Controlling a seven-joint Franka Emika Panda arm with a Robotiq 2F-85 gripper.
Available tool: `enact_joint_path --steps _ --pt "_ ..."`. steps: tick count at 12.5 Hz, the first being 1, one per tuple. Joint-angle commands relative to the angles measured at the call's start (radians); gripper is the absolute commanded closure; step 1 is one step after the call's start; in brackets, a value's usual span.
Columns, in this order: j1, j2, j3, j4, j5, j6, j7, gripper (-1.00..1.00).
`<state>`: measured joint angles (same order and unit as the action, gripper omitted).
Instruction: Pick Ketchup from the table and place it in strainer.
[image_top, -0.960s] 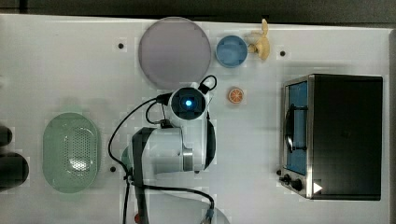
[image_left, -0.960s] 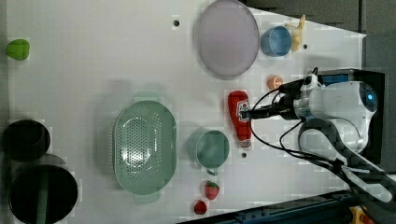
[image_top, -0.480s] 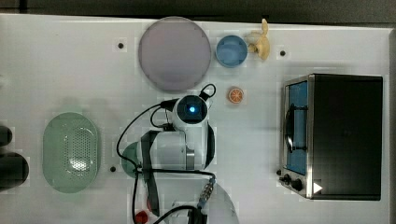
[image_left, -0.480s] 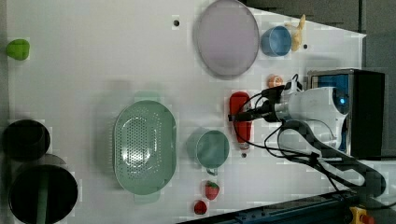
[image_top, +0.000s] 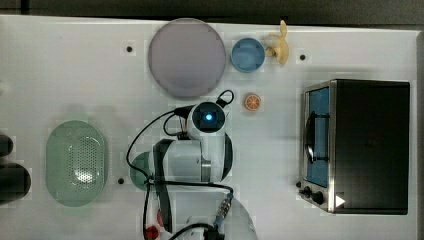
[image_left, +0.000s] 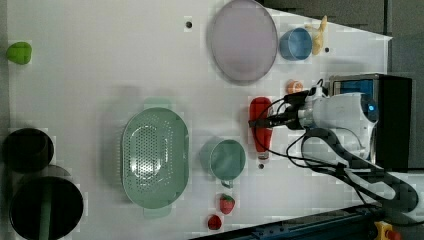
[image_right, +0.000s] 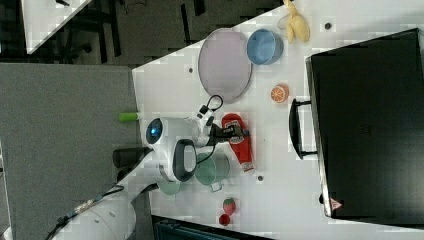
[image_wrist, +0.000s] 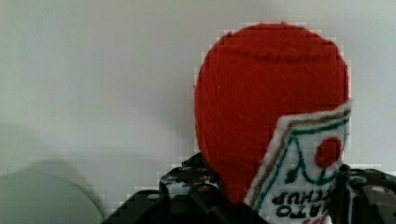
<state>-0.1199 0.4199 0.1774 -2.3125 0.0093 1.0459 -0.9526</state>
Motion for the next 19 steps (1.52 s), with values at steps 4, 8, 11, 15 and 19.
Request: enact_joint_path --steps 4,8,11,15,19 --pt "0.009 -0.310 0.034 0.093 0.000 -0.299 -0.013 -0.21" --pt "0.024 -0.446 0.112 0.200 0.002 -0.545 0.022 -0.21" --pt "0.046 -0.455 0.220 0.229 0.005 -0.579 0.253 -0.21" --pt "0.068 -0.391 0.387 0.237 0.008 -0.546 0.646 -0.21" --pt "0.088 -0.250 0.519 0.239 0.004 -0.371 0.903 -0.21"
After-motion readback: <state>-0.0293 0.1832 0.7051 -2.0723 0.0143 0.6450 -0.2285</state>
